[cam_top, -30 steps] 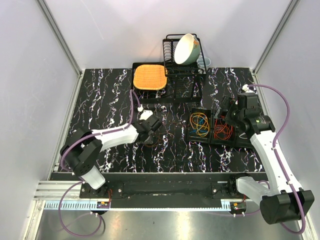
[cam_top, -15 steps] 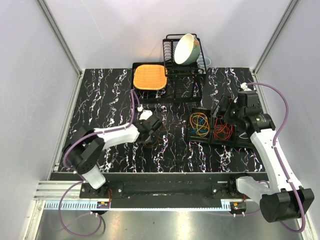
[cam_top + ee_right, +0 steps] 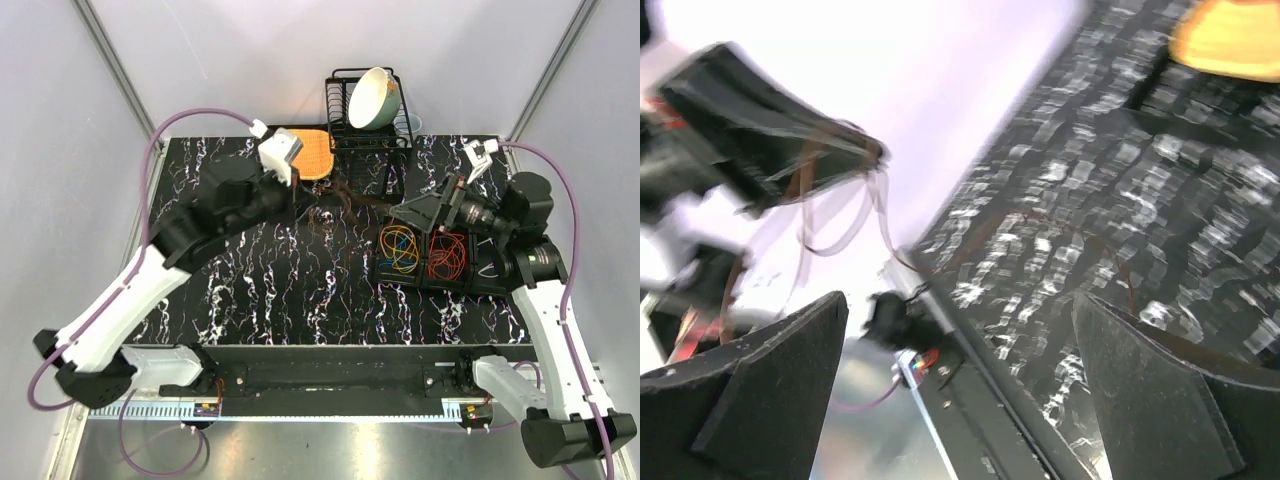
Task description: Untangle the cables
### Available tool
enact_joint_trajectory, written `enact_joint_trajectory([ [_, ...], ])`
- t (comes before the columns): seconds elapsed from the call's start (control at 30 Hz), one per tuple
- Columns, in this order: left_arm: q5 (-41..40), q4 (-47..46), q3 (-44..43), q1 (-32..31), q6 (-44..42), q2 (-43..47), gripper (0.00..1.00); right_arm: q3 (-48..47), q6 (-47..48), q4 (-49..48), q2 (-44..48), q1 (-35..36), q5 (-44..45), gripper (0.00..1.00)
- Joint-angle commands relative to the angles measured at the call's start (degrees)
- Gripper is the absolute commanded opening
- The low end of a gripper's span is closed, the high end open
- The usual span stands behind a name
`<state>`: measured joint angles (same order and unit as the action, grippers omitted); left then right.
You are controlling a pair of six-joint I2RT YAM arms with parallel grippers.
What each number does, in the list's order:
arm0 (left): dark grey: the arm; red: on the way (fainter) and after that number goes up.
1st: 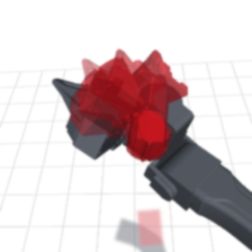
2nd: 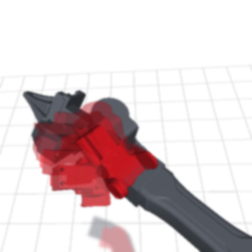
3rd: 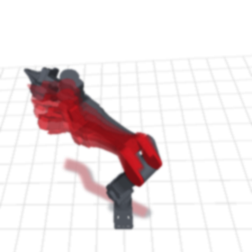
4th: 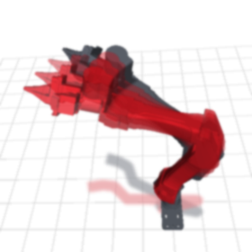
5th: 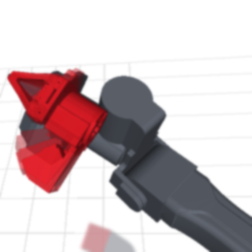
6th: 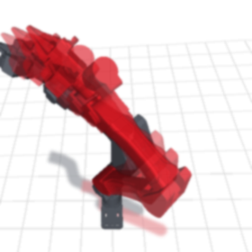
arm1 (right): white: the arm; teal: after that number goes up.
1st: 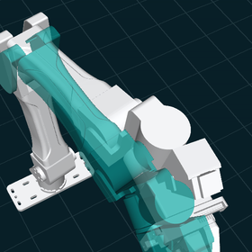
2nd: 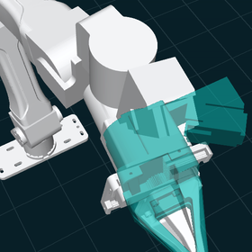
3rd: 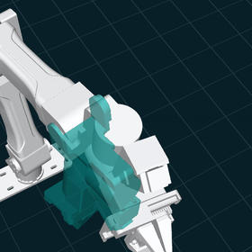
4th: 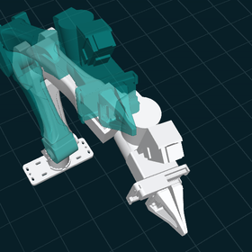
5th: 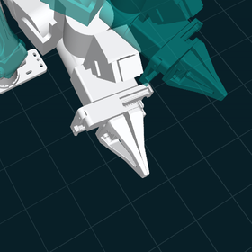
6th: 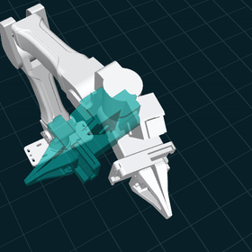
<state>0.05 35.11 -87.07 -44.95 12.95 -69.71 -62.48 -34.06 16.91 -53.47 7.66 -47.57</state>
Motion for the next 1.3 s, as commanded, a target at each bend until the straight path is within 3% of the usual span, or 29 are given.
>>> enact_joint_trajectory([
  [0.0, 14.89, 3.13, 1.54, -0.23, -6.80, 3.52, 0.00, -2.91, -4.95, -13.63, 3.02, 0.42, -15.69, 1.00],
  [0.33, 16.47, 1.80, 6.11, -1.45, -7.06, 9.42, 0.00, -4.49, -14.00, -22.18, 2.24, 1.74, -16.86, 0.97],
  [0.67, 8.23, 0.39, 7.09, -7.69, -7.50, 8.98, 0.00, -12.23, -2.76, 1.62, -9.98, 16.68, -0.42, 0.85],
  [0.83, 4.26, 0.39, 7.88, -9.02, -8.55, 9.77, 0.00, -10.91, -4.34, 1.46, -12.53, 22.13, 2.92, 0.81],
  [0.93, 3.46, 0.39, 8.67, -9.19, -8.91, 10.21, 0.00, -10.47, -5.22, 0.94, -13.50, 24.06, 3.45, 0.72],
  [0.97, 3.29, 0.39, 8.76, -9.19, -8.99, 10.38, 0.00, -10.21, -5.31, 0.85, -13.93, 24.33, 3.71, 0.67],
  [1.27, 1.88, 0.48, 9.64, -9.72, -9.61, 10.56, 0.00, -9.42, -6.19, -0.30, -16.22, 26.70, 5.12, 0.56],
])
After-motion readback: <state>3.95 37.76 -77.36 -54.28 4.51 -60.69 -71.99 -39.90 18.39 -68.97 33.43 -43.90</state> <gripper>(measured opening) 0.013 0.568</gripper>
